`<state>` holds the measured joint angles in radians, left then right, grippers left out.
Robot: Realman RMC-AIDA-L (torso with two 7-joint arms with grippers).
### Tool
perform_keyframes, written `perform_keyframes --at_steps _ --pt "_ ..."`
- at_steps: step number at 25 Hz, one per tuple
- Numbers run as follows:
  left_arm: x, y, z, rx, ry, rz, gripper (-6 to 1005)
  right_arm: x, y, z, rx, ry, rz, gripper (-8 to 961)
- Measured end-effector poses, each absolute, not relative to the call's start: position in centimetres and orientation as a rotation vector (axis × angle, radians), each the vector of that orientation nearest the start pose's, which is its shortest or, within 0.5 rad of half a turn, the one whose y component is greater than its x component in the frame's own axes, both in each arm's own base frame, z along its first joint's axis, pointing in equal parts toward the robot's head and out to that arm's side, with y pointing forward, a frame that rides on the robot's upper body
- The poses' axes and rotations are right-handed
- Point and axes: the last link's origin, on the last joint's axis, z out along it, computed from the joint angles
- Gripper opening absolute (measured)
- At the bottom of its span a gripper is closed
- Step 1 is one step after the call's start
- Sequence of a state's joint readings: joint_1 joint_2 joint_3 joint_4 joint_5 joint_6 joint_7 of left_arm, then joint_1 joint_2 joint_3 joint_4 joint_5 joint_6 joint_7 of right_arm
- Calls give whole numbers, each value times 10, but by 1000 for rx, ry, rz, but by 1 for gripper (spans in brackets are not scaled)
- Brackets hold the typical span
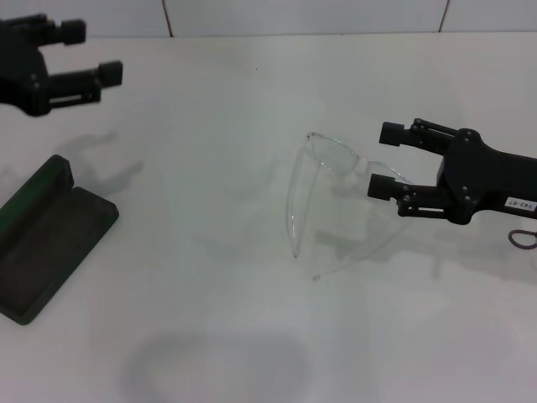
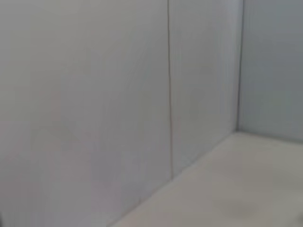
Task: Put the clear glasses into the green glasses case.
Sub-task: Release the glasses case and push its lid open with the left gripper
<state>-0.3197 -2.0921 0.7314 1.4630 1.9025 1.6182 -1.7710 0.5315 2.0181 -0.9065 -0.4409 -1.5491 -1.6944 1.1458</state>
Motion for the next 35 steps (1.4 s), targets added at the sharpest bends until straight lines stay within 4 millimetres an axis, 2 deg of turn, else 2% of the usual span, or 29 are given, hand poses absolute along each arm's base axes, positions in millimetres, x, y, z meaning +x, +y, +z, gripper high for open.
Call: perform_keyframes --at_steps 5,13,18,22,25,29,35 --pt "-222 308 146 -2385 -424 -558 745 237 315 2 -2666 404 1158 859" --pt "-251 300 167 -2250 -597 -408 720 235 320 -1 -2678 402 1123 860" --pt "-262 302 155 -2276 -711 -180 666 231 326 -1 -2680 388 1111 860" --pt "-260 306 139 -2307 -754 41 613 230 330 -5 -2683 390 1080 860" --pt "-260 311 131 -2300 -773 162 611 229 331 -7 -2688 390 1069 860" --pt "-262 313 124 -2287 -784 273 609 228 332 -8 -2693 389 1060 859" --pt "-263 315 122 -2280 -796 317 608 230 335 -8 -2682 390 1036 859"
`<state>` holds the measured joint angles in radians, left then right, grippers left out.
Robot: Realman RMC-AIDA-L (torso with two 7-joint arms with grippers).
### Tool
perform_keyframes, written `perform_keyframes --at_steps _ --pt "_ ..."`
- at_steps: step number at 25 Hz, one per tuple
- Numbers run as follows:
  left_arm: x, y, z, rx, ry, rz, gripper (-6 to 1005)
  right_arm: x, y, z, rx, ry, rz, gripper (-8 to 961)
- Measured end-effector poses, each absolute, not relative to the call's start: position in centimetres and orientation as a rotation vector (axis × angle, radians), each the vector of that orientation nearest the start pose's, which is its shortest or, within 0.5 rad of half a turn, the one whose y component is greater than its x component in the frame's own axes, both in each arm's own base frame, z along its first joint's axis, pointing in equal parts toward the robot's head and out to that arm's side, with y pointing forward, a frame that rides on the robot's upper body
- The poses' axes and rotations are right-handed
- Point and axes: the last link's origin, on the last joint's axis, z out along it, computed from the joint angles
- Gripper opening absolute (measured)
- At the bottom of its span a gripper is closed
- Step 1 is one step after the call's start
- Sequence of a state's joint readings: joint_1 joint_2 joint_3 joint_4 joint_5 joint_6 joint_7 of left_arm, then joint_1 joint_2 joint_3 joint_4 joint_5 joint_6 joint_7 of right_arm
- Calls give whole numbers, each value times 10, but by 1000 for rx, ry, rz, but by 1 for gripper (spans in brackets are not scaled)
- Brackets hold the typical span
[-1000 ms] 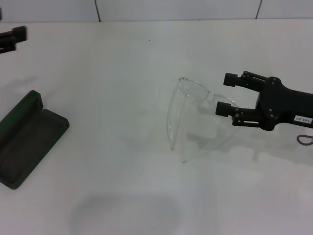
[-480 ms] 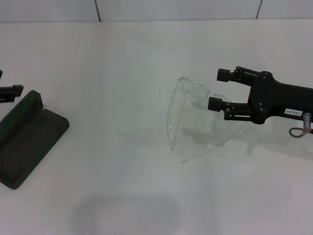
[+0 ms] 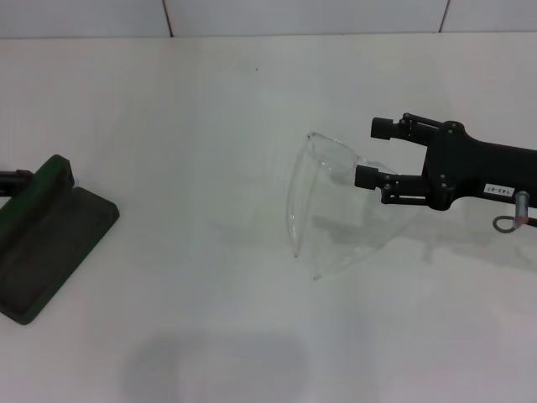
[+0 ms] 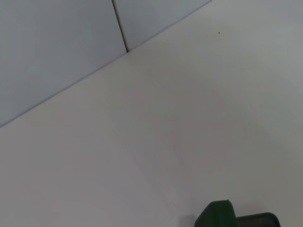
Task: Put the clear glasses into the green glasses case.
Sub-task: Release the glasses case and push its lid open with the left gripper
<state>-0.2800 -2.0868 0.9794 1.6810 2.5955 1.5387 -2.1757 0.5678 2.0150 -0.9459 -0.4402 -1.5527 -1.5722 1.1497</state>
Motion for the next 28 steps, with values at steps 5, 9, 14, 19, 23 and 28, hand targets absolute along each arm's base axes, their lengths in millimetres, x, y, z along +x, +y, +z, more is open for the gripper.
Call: perform_keyframes --at_steps 5,9,14,19,23,28 --pt "-261 315 114 -2299 -810 325 609 230 337 -7 -2679 384 1028 859" --pt "-264 316 108 -2316 -824 355 608 231 339 -8 -2668 376 1009 859" --pt "-272 318 103 -2302 -844 459 608 230 342 -8 -2663 372 998 859" --pt "-275 319 102 -2285 -855 516 608 229 345 -8 -2659 371 988 859" --pt "-276 318 101 -2286 -855 522 609 229 345 -8 -2660 367 988 859" --pt "-278 317 102 -2276 -871 544 609 228 346 -8 -2658 366 986 860"
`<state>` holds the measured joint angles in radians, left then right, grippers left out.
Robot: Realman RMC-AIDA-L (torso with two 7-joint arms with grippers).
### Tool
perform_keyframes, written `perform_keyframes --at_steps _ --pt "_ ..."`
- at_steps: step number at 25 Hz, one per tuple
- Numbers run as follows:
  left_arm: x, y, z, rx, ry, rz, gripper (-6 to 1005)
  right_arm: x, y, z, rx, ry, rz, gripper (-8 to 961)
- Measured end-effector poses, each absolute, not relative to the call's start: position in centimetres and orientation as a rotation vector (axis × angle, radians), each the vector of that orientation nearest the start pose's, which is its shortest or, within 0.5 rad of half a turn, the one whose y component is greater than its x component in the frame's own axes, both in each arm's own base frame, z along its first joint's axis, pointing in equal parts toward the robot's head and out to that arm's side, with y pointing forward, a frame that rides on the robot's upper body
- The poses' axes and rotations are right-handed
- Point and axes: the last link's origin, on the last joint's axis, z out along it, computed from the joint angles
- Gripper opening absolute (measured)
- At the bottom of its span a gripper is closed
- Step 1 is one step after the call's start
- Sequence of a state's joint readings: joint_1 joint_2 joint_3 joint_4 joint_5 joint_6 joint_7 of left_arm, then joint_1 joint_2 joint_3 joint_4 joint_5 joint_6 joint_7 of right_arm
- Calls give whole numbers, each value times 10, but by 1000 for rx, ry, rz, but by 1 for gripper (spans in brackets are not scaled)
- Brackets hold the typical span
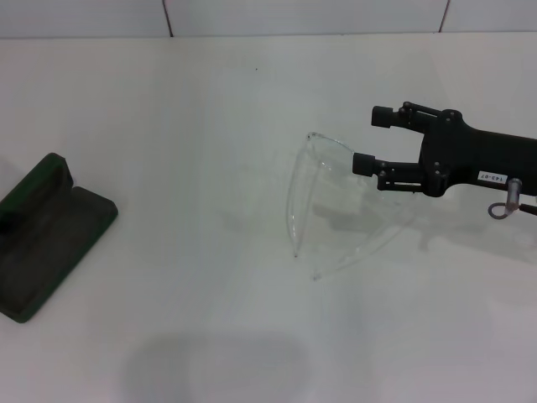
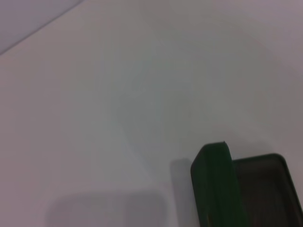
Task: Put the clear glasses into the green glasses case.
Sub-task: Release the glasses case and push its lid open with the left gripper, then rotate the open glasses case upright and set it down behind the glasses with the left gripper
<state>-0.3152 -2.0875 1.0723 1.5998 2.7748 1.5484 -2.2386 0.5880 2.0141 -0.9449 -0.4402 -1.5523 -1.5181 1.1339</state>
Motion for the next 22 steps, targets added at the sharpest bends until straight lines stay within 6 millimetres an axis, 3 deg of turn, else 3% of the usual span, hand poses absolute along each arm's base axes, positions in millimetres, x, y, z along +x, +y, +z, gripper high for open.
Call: perform_keyframes --at_steps 2,14,16,19,22 --pt "-278 317 102 -2276 -881 552 609 228 346 -8 -2658 366 985 860" --pt "-261 320 97 -2316 -815 570 242 230 346 -7 -2648 372 984 860" --pt "-256 320 96 -2325 -790 573 226 232 346 -7 -2641 376 986 860" --pt "-242 319 96 -2339 -728 544 203 233 345 -6 -2632 381 988 860" --pt "-215 316 93 -2383 -589 475 203 234 345 -5 -2624 377 988 860"
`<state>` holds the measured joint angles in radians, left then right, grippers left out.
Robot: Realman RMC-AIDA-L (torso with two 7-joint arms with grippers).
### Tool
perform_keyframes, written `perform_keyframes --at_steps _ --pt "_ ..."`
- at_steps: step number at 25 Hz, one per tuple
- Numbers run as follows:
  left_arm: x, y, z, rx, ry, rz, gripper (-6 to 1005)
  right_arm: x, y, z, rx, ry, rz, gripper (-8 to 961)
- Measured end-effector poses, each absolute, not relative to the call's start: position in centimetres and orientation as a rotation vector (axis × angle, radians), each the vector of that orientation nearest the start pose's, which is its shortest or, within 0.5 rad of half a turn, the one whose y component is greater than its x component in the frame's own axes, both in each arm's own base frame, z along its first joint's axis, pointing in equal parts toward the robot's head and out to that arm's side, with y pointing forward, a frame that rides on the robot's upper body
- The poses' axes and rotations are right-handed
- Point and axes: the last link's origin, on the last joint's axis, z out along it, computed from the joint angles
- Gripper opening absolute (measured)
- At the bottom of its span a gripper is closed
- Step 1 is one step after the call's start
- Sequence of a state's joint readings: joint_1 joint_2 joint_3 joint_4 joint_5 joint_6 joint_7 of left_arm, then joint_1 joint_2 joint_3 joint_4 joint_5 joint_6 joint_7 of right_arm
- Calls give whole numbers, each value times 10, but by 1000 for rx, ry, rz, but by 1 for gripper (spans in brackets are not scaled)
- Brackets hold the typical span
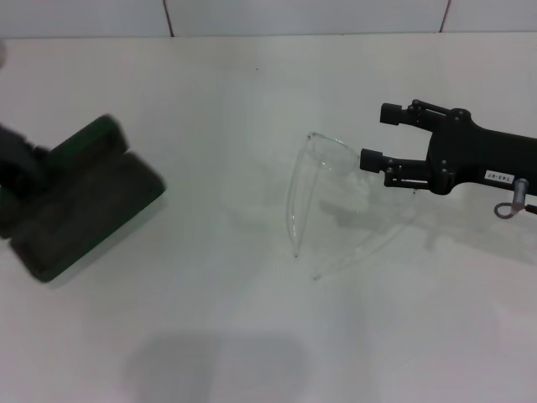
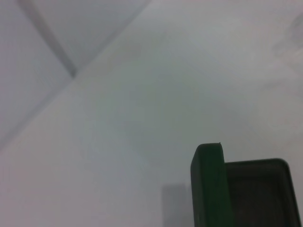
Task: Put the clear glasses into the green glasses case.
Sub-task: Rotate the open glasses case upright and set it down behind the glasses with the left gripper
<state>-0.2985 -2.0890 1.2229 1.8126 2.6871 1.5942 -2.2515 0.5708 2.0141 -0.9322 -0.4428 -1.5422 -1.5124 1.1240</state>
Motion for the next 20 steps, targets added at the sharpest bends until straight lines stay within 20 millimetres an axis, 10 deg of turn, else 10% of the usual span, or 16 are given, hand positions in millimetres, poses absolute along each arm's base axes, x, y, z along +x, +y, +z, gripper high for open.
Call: perform_keyframes --at_steps 8,20 --pt "-165 322 64 -2468 -226 446 204 251 335 35 -2426 369 1140 859" --pt "-148 345 10 -2618 96 531 212 308 271 94 -2027 389 1297 859"
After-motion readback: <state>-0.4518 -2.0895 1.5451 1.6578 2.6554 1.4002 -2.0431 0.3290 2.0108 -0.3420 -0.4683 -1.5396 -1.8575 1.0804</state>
